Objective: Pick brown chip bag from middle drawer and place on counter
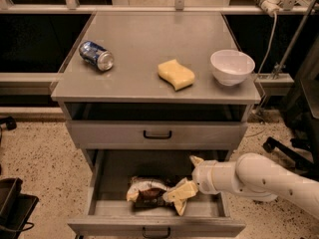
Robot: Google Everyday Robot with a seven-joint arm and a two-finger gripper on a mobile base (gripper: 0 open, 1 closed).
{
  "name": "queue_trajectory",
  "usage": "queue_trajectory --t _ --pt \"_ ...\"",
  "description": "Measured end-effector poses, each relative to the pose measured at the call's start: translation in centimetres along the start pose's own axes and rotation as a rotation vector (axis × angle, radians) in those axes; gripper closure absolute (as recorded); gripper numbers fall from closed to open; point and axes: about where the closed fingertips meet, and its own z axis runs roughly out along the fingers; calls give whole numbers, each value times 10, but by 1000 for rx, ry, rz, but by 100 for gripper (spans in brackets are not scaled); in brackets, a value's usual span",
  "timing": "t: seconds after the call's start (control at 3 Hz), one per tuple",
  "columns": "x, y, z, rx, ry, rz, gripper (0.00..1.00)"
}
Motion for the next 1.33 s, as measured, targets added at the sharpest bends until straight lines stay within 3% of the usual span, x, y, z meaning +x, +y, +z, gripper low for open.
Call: queue_trajectory --t 0.33,0.67,1.33 --pt "12 2 13 -23 -7 14 0" --pt "13 5 15 1 -7 17 0" --pt "19 8 110 37 -105 -51 0"
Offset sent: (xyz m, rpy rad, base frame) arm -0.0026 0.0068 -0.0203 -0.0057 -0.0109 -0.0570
